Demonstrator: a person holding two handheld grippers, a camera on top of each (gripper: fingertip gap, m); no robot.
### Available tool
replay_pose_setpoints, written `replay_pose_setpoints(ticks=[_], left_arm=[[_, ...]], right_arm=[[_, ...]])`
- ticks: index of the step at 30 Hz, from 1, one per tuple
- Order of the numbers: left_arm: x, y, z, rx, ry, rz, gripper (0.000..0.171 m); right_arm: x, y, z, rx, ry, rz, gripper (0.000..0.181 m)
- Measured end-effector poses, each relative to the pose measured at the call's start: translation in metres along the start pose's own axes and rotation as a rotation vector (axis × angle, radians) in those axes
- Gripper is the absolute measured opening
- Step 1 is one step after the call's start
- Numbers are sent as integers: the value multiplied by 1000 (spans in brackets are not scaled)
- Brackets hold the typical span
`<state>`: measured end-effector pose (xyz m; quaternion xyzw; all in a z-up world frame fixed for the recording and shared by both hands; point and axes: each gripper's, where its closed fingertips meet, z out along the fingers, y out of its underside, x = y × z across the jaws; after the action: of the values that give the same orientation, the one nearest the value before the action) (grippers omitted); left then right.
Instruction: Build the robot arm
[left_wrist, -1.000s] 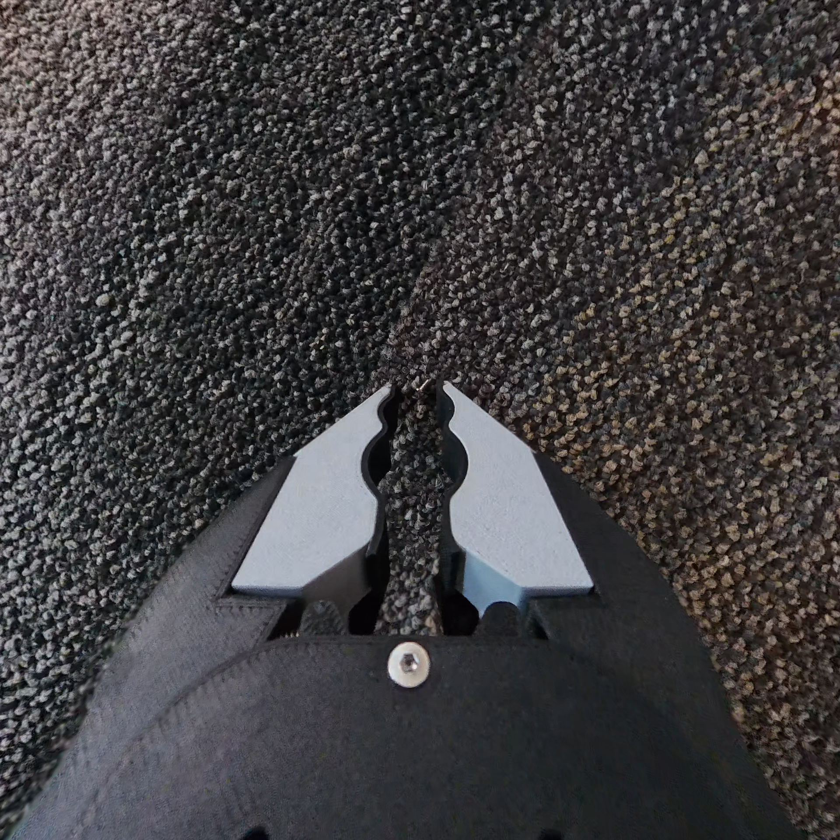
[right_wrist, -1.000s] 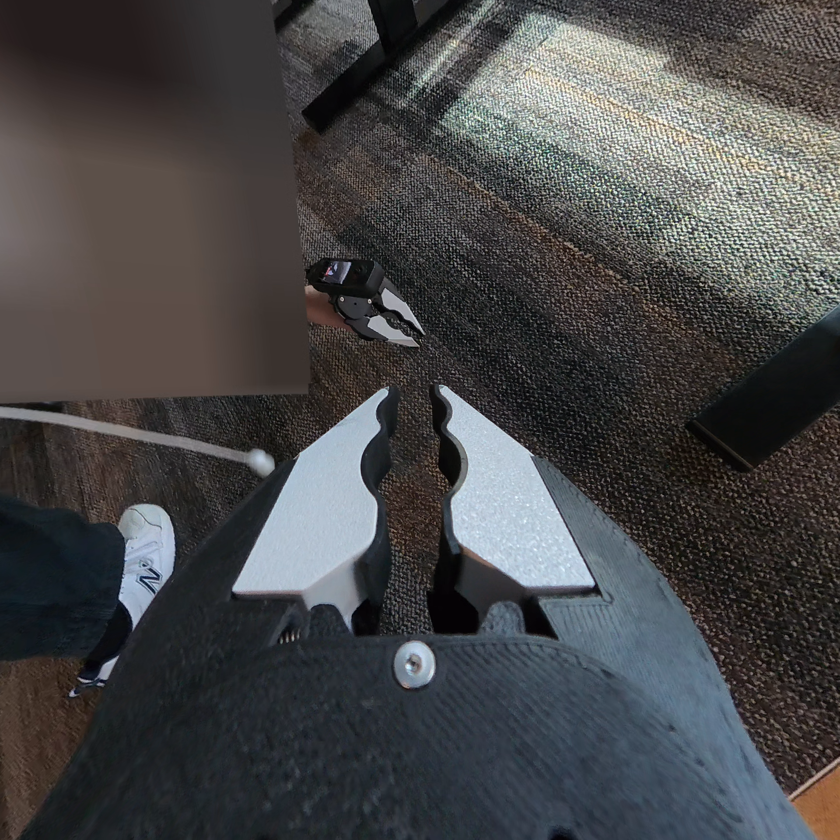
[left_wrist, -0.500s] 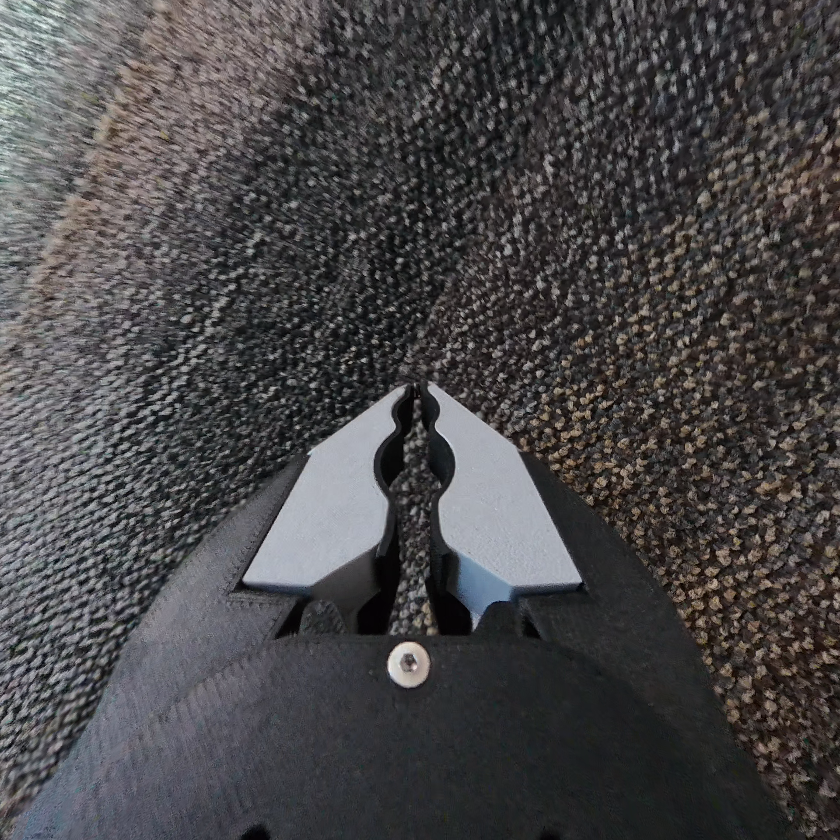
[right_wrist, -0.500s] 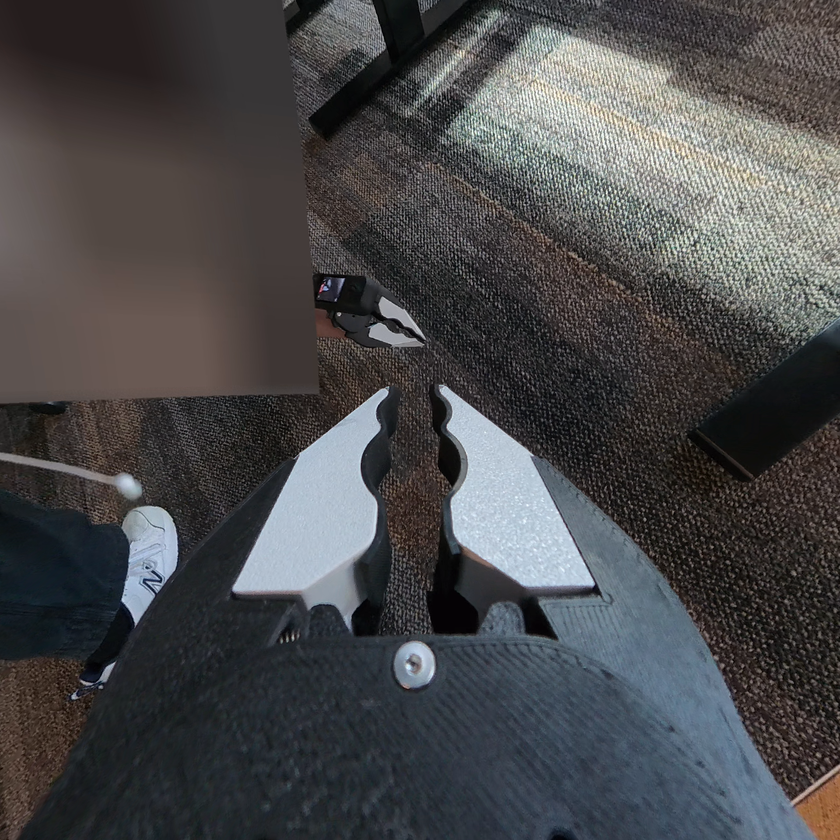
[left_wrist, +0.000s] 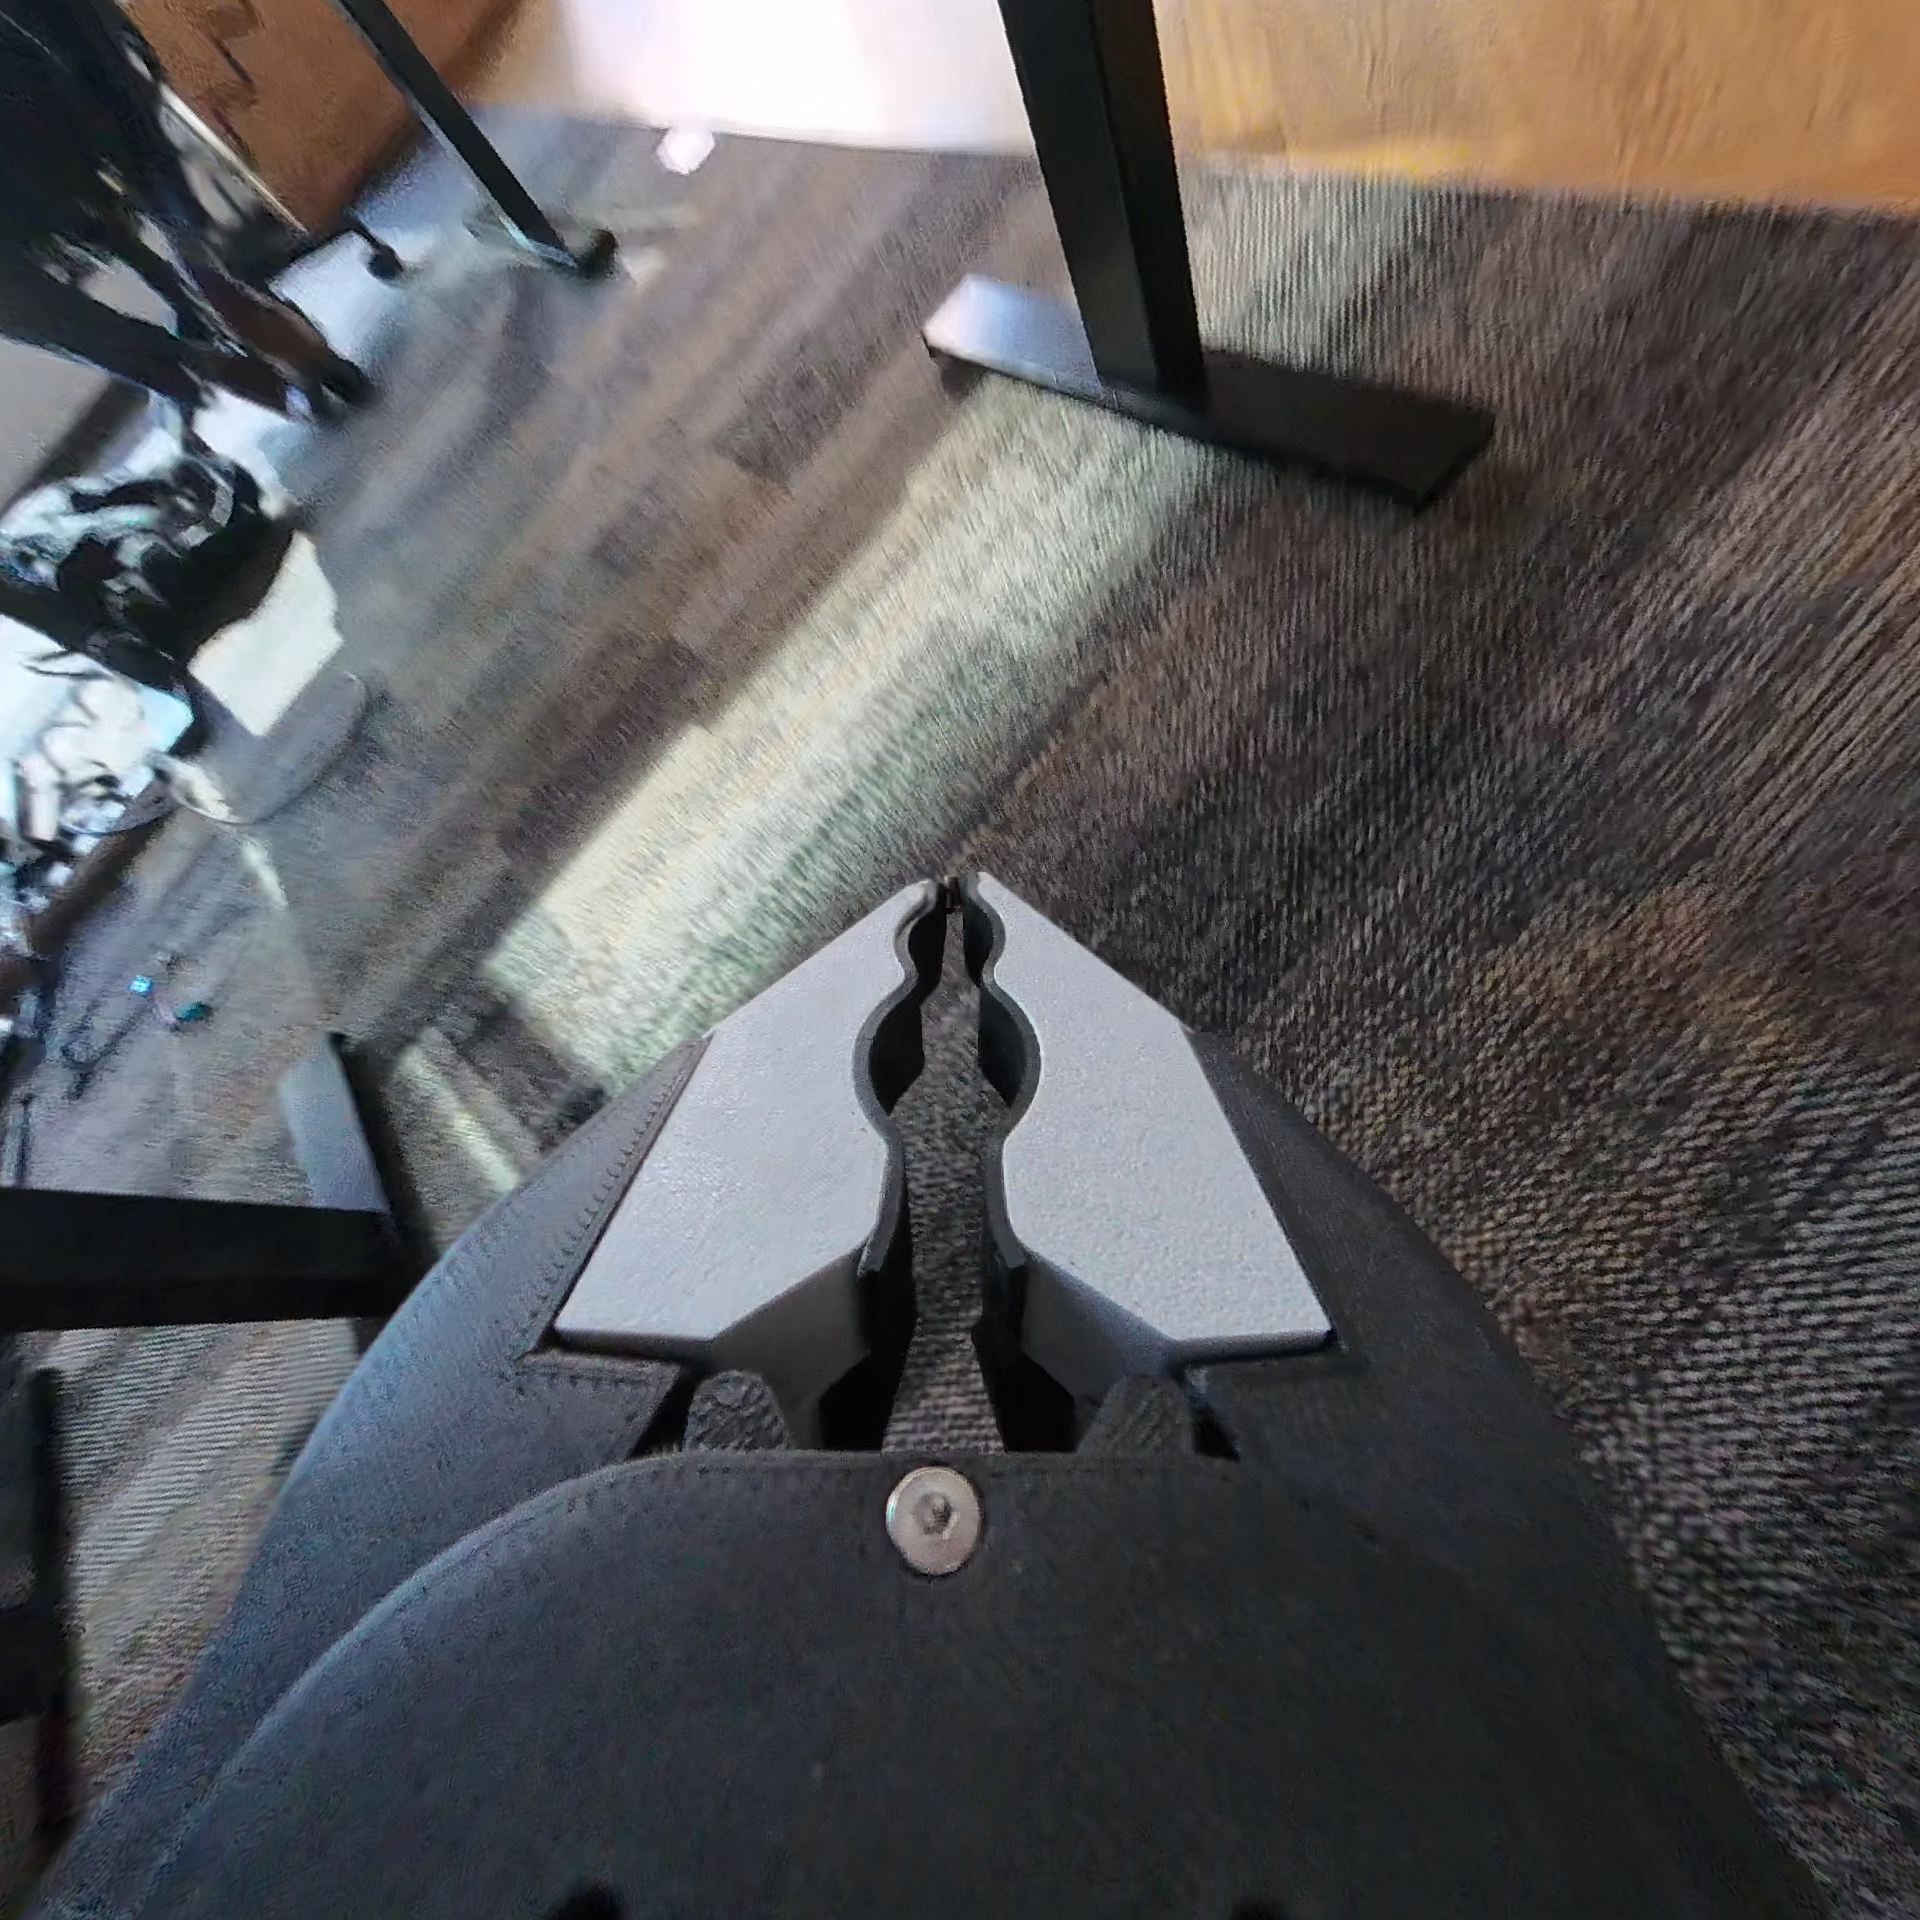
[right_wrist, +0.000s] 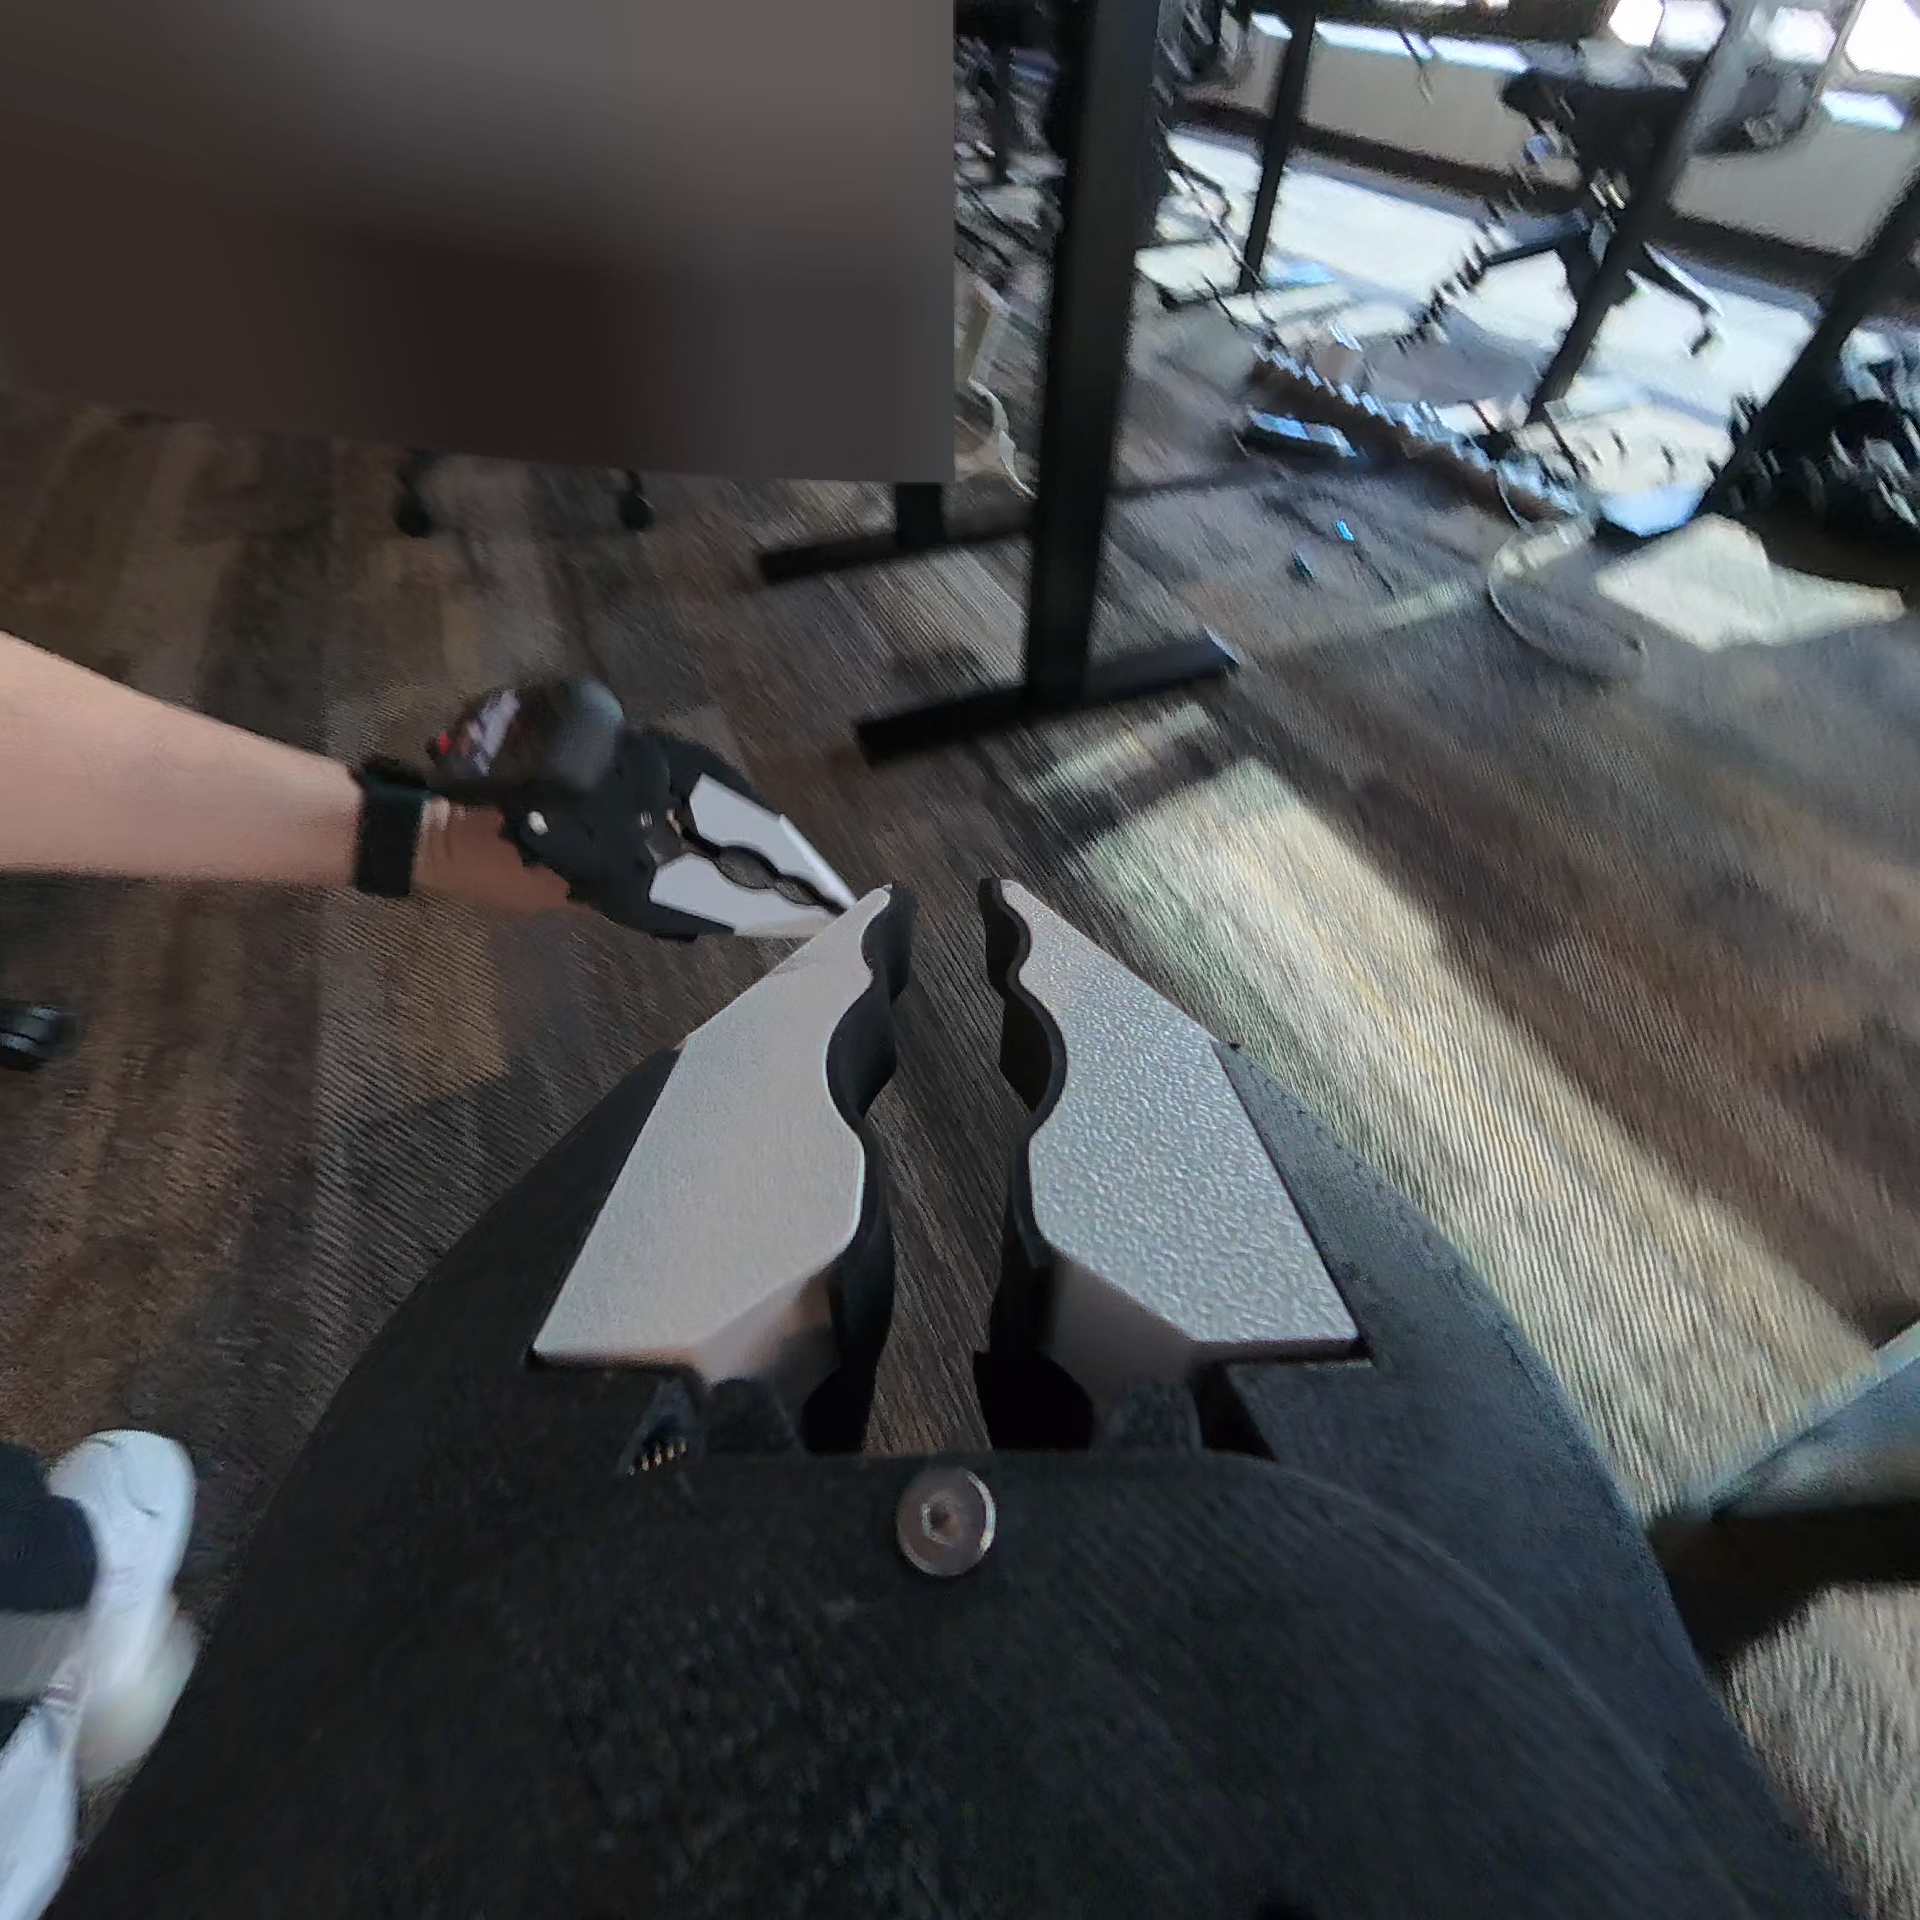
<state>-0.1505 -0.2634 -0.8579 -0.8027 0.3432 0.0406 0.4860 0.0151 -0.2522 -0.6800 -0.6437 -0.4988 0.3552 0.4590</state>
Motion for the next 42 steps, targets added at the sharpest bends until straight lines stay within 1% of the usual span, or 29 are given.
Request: replay_pose_setpoints(ticks=[2, 5, 8, 11, 13, 14, 16, 18, 20, 23, 25, 28, 30, 33, 35, 37, 39, 42], left_arm=[[-27, -61, -62, 53, -19, -16, 2], [-63, -157, -159, 105, -40, -42, 2], [-90, -255, -251, 139, 0, -119, 1], [-121, -350, -331, 175, 57, -225, 2], [-147, -410, -375, 195, 106, -332, 1], [-158, -440, -395, 214, 159, -393, 1], [-189, -491, -427, 258, 212, -495, 1], [-218, -531, -451, 301, 260, -572, 2], [-244, -559, -465, 333, 293, -610, 2], [-285, -583, -466, 366, 287, -611, 2], [-309, -591, -452, 369, 275, -633, 2], [-333, -602, -411, 351, 318, -751, 2], [-342, -607, -377, 322, 358, -855, 2], [-345, -608, -326, 219, 383, -957, 2], [-345, -607, -297, 130, 372, -983, 2], [-344, -610, -274, 41, 359, -955, 2], [-341, -617, -253, -38, 343, -894, 2], [-335, -623, -222, -156, 303, -741, 2]], right_arm=[[-28, -53, 1, 22, -47, -33, 13], [-66, -146, -9, 44, -105, -104, 12], [-92, -246, -35, 53, -129, -162, 13], [-109, -343, -71, 68, -142, -147, 13], [-115, -398, -94, 58, -129, -119, 14], [-116, -423, -105, 53, -117, -102, 15], [-114, -470, -125, 53, -80, -67, 15], [-108, -506, -141, 62, -25, -50, 17], [-96, -526, -150, 37, 38, -43, 19], [-74, -540, -152, 28, 110, 18, 19], [-62, -547, -148, 39, 119, 98, 21], [-39, -552, -139, 24, 130, 136, 23], [-15, -551, -135, 4, 167, 99, 23], [24, -553, -128, -16, 198, 67, 23], [48, -556, -124, -40, 195, 94, 23], [68, -560, -121, -55, 183, 129, 24], [87, -561, -118, -84, 179, 142, 24], [112, -556, -116, -125, 195, 155, 24]])
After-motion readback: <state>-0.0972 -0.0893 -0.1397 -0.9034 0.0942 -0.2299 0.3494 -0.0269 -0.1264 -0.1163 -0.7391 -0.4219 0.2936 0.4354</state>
